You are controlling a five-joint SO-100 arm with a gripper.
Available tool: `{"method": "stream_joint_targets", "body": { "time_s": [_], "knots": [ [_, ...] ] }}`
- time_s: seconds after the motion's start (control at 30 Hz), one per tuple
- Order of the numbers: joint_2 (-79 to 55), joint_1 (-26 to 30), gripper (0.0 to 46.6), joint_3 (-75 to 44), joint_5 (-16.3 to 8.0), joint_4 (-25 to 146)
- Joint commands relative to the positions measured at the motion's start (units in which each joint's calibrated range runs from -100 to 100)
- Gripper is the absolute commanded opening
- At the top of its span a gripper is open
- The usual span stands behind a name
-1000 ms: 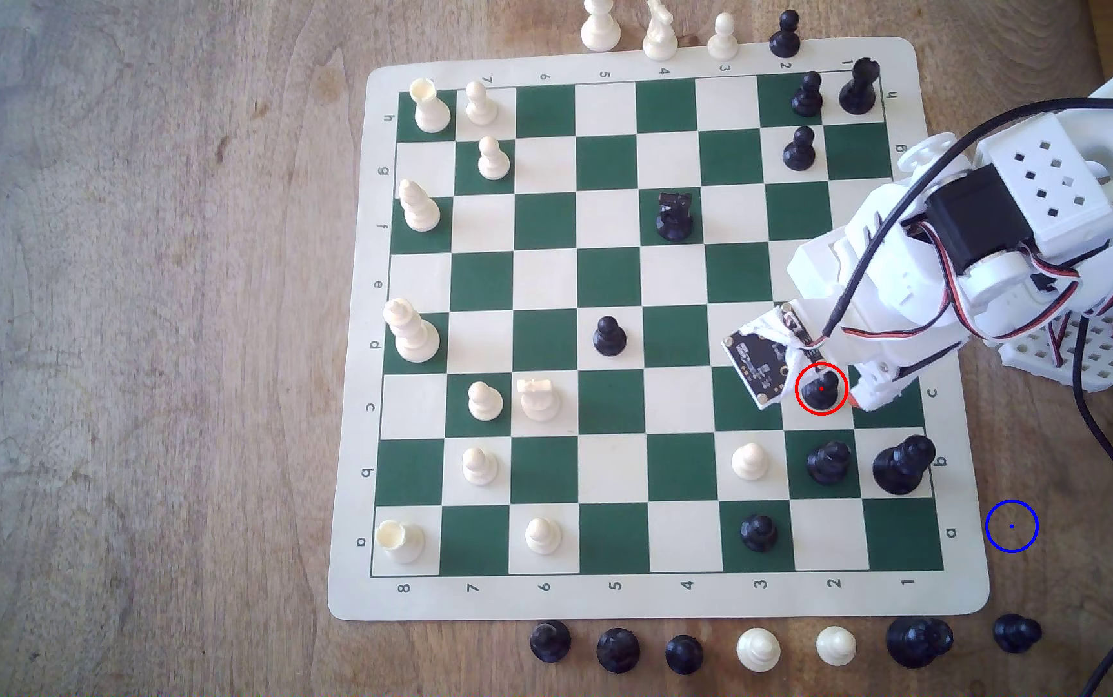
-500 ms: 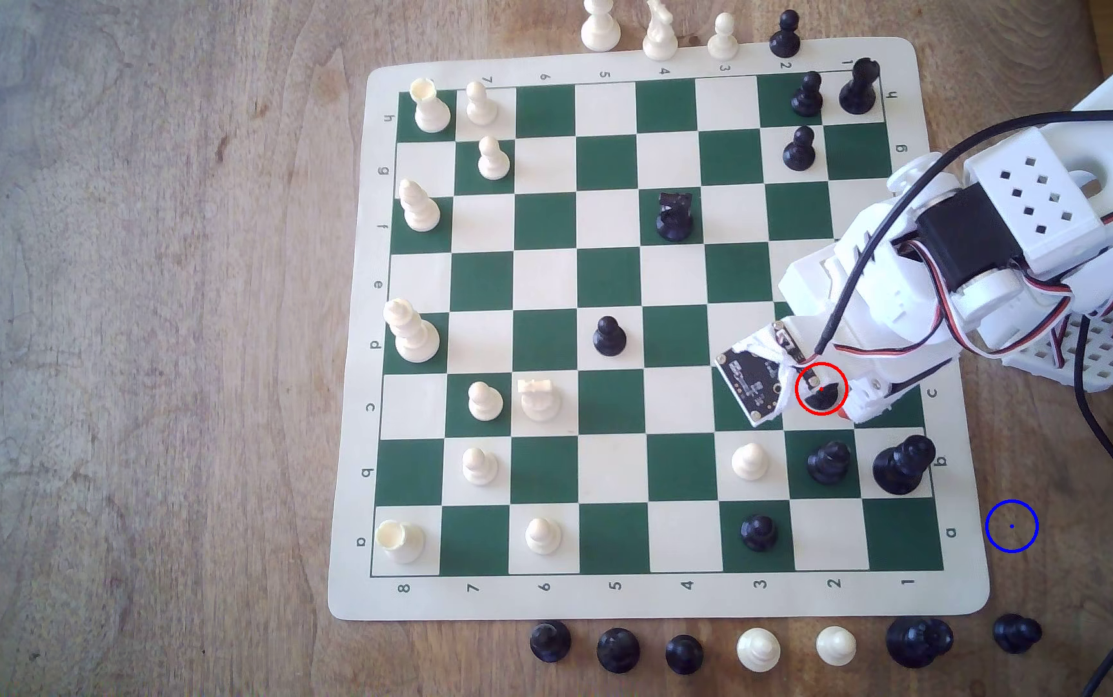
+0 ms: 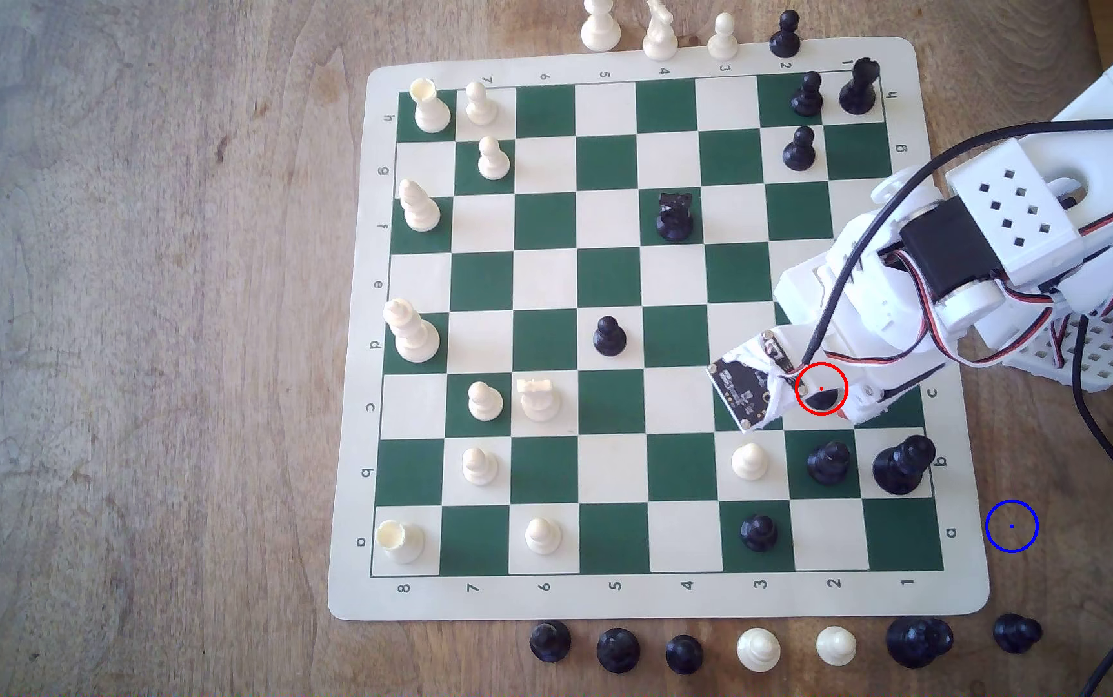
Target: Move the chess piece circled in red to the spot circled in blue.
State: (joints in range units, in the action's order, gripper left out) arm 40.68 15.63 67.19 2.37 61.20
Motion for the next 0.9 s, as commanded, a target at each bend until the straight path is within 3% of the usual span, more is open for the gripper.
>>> {"method": "stream_joint_targets", "body": {
  "time_s": [0.0,0.4,0.67,0.87],
  "knots": [
    [0.24,0.36,12.1,-3.37,-0.39,-0.34],
    [0.15,0.28,11.0,-4.27,-0.73,-0.92],
    [0.75,0.91,1.7,-4.27,-0.83,-0.51],
    [4.14,2.08,0.4,-9.35,-0.93,7.03]
  ]
}}
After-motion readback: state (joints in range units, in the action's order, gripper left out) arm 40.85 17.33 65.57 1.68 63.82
